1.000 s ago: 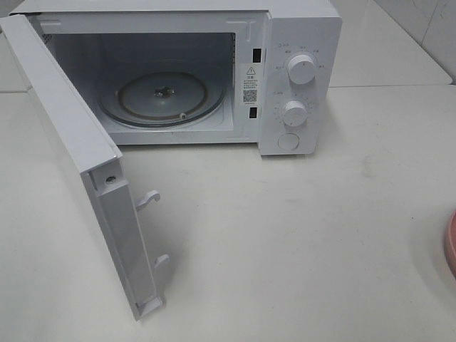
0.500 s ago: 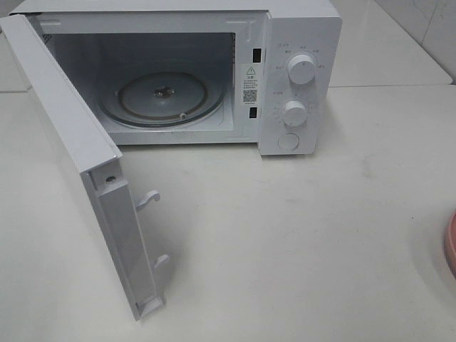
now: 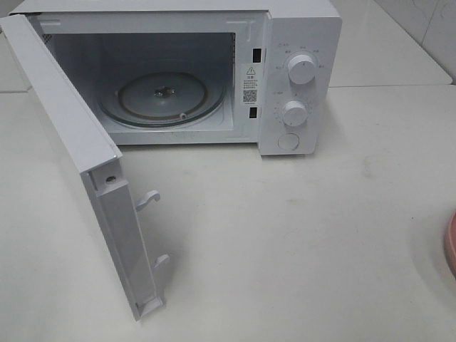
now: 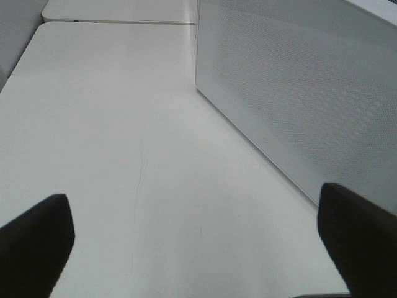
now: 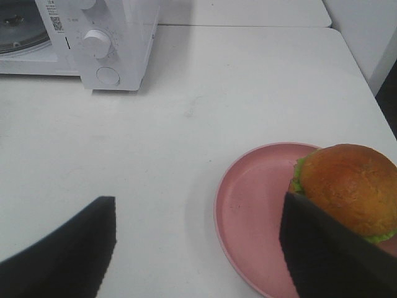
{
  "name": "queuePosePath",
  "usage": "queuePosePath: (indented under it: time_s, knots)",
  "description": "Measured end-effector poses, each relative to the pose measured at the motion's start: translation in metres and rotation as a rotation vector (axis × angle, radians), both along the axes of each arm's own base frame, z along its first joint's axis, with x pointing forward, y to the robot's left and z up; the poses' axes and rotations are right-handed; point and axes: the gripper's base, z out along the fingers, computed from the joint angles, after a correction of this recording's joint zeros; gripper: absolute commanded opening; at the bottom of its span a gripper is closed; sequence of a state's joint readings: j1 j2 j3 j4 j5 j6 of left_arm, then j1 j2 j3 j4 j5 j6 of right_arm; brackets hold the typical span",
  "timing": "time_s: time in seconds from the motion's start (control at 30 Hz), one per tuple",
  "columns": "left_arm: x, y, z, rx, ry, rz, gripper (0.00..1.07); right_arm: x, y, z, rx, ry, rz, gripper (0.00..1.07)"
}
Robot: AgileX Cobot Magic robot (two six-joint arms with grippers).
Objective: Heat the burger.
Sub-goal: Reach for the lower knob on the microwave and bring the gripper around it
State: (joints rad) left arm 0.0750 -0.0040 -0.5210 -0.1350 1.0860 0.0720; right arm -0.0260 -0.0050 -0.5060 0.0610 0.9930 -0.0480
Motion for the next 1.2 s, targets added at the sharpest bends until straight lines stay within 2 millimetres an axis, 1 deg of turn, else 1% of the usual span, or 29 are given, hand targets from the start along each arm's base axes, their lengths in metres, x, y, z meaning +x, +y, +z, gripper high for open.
queuePosePath:
  time_s: [0.4,0.63,0.8,0.83,0.87,0.9,0.93,0.97,1.0,1.03,1.07,1.1,1.13,1.17,1.2]
  knots:
    - [0.000,0.000,0.000,-0.002,0.000,-0.001,1.00,0.000,0.000,0.000,0.000,0.000,0.000,0.72]
    - [0.000,-0.004,0.001,-0.038,-0.006,-0.026,1.00,0.000,0.000,0.000,0.000,0.000,0.000,0.72]
    - [0.006,-0.004,0.001,-0.049,0.025,-0.030,0.96,0.000,0.000,0.000,0.000,0.000,0.000,0.72]
    - [0.011,-0.004,0.002,-0.052,0.054,-0.029,0.90,0.000,0.000,0.000,0.000,0.000,0.000,0.72]
    - [0.011,-0.004,0.002,-0.052,0.054,-0.029,0.90,0.000,0.000,0.000,0.000,0.000,0.000,0.72]
    - [0.014,-0.003,0.002,-0.054,0.072,-0.029,0.88,0.000,0.000,0.000,0.000,0.000,0.000,0.72]
    - [0.020,-0.003,0.002,-0.061,0.103,-0.030,0.81,0.000,0.000,0.000,0.000,0.000,0.000,0.72]
    - [0.020,-0.003,0.002,-0.061,0.103,-0.030,0.81,0.000,0.000,0.000,0.000,0.000,0.000,0.72]
    - [0.026,-0.003,0.002,-0.065,0.140,-0.029,0.71,0.000,0.000,0.000,0.000,0.000,0.000,0.72]
    - [0.030,-0.002,0.001,-0.067,0.160,-0.028,0.68,0.000,0.000,0.000,0.000,0.000,0.000,0.72]
    - [0.030,-0.002,0.001,-0.067,0.160,-0.028,0.68,0.000,0.000,0.000,0.000,0.000,0.000,0.72]
    - [0.036,-0.002,0.001,-0.066,0.191,-0.028,0.58,0.000,0.000,0.000,0.000,0.000,0.000,0.72]
    - [0.038,-0.002,0.000,-0.068,0.205,-0.028,0.52,0.000,0.000,0.000,0.000,0.000,0.000,0.72]
    - [0.038,-0.002,0.000,-0.068,0.205,-0.028,0.52,0.000,0.000,0.000,0.000,0.000,0.000,0.72]
    - [0.043,-0.001,0.000,-0.068,0.234,-0.029,0.40,0.000,0.000,0.000,0.000,0.000,0.000,0.72]
